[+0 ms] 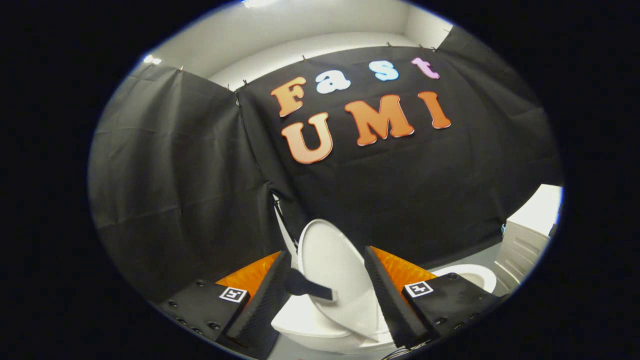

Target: Open the toilet lid.

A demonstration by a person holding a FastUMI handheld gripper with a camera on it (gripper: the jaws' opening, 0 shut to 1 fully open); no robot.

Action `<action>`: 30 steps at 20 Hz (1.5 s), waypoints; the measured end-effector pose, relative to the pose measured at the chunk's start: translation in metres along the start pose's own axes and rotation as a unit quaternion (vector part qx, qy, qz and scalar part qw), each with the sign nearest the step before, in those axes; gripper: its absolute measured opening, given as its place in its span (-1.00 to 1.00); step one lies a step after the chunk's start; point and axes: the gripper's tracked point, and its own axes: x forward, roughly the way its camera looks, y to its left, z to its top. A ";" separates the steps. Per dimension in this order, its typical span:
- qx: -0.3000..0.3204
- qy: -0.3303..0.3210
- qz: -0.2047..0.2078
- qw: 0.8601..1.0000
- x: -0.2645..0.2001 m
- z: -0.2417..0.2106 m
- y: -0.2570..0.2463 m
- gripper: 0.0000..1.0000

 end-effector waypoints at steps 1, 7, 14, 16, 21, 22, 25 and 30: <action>-0.003 -0.012 -0.007 1.000 -0.006 0.016 -0.008 0.97; -0.047 -0.048 -0.045 0.997 -0.029 0.092 -0.075 0.96; -0.081 -0.068 -0.065 0.992 -0.037 0.152 -0.172 0.97; -0.085 -0.077 -0.075 0.991 -0.035 0.162 -0.213 0.97; -0.076 -0.070 -0.109 0.989 -0.031 0.172 -0.309 0.97; -0.080 -0.070 -0.111 0.988 -0.031 0.175 -0.321 0.97; -0.090 -0.072 -0.115 0.987 -0.029 0.187 -0.344 0.97; -0.123 -0.063 -0.113 0.984 -0.026 0.174 -0.347 0.97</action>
